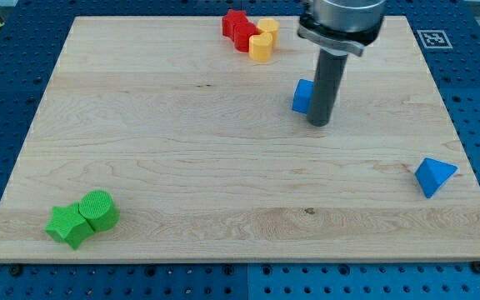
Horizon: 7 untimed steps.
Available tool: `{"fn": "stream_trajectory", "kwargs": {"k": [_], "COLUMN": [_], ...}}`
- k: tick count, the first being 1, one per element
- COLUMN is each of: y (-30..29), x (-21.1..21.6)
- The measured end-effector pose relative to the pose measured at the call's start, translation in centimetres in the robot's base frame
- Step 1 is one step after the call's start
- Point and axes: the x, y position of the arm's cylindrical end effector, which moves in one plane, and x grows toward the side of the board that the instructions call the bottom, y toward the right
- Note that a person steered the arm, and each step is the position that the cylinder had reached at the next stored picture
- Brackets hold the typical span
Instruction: Push the blue cube bottom left of the yellow heart
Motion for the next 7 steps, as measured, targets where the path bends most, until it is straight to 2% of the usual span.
{"fn": "stream_trajectory", "kwargs": {"k": [2,7], "y": [0.6,-7.4], "x": [-1.3,-7.3]}}
